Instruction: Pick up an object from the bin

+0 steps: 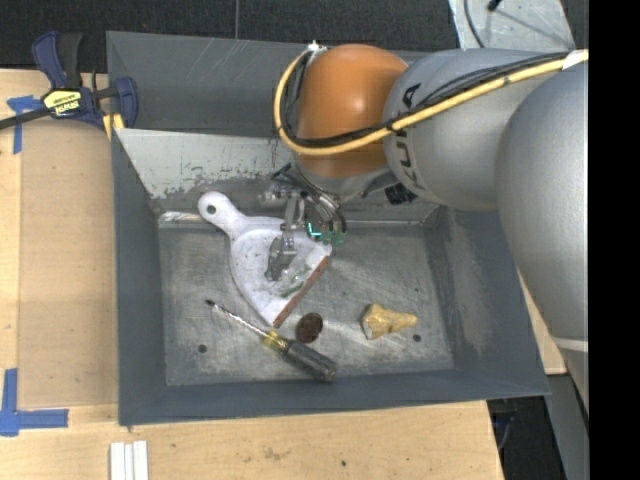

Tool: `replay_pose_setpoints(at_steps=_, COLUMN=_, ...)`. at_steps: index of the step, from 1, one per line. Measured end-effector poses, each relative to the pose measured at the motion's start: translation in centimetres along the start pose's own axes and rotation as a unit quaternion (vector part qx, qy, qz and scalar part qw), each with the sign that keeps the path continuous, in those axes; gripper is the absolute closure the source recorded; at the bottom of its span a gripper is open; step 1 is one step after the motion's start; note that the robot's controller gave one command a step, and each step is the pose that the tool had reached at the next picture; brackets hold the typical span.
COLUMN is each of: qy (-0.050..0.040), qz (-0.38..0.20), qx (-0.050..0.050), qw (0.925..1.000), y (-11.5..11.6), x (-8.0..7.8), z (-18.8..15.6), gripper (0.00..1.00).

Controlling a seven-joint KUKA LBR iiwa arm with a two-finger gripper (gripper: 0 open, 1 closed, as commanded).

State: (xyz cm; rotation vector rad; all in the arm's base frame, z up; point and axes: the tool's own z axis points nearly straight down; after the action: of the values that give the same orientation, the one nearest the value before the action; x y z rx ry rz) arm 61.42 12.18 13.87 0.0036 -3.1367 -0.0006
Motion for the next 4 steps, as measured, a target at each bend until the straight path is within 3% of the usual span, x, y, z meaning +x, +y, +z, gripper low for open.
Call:
replay_pose_setpoints(at_steps=1, qy=-0.0039, qz=0.001, qx=0.000, qw=1.0000, y=0.0, x=-0.2, z=-0.4, gripper=0.00)
replay_pose_setpoints(at_steps=2, qy=-0.0024, qz=-0.047, qx=0.000, qw=0.9989, y=-3.4, x=2.0, z=-2.0, gripper=0.00)
replay_pose_setpoints(at_steps=3, qy=-0.0069, qz=-0.065, qx=0.000, qw=0.9979, y=-4.1, x=3.4, z=1.6, gripper=0.00)
replay_pose_setpoints(at_steps=4, qy=-0.0070, qz=-0.086, qx=-0.001, qw=0.9963, y=-6.3, x=6.1, z=6.3, gripper=0.00)
